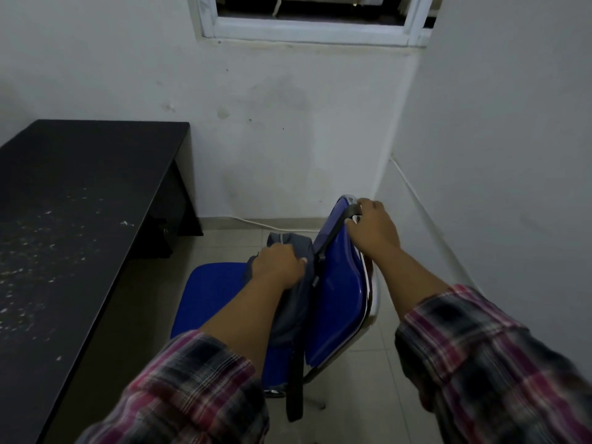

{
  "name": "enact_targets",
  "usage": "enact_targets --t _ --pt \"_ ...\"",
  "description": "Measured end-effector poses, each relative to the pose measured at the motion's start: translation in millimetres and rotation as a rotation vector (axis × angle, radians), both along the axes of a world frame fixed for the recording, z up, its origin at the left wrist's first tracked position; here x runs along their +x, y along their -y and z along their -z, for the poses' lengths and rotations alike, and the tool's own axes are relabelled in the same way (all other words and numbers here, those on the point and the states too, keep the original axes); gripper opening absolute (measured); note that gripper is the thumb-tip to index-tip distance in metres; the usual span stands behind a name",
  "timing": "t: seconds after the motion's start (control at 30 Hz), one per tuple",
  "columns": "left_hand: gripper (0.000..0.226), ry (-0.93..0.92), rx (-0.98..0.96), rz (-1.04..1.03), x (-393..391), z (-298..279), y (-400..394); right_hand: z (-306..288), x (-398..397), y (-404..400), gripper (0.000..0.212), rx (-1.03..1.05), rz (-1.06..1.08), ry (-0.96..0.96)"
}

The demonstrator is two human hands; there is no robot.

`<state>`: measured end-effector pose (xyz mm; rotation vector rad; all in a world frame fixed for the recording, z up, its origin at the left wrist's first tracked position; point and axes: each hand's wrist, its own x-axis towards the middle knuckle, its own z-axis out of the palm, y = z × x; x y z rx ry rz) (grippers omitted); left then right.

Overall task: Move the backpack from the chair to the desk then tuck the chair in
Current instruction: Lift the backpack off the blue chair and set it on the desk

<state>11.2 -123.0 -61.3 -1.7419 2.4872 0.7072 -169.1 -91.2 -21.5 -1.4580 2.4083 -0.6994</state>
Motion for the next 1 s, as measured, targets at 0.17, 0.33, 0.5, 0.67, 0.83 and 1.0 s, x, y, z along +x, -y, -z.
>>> enact_targets --t 0.17,0.33,0.5,0.67,0.83,1.0 --pt "0.052 0.062 0.113 -0.092 -20 20 28 9 -32 51 0.015 0.06 -0.092 -0.031" --pt "0.057 0.088 0.211 -0.136 -30 40 44 3 -52 74 0.02 0.066 -0.198 -0.064" --pt "0.077 0.126 0.211 -0.197 -39 55 58 3 -64 92 0.013 0.027 -0.249 -0.063" --pt "0.072 0.125 0.158 -0.216 -41 58 64 12 -71 131 0.016 0.125 -0.181 -0.075" --pt "0.051 0.086 0.133 -0.285 -35 68 76 29 -50 172 0.016 0.292 -0.236 -0.116" --pt "0.031 0.056 0.096 -0.389 -26 72 77 42 -7 181 0.025 0.332 -0.452 0.216"
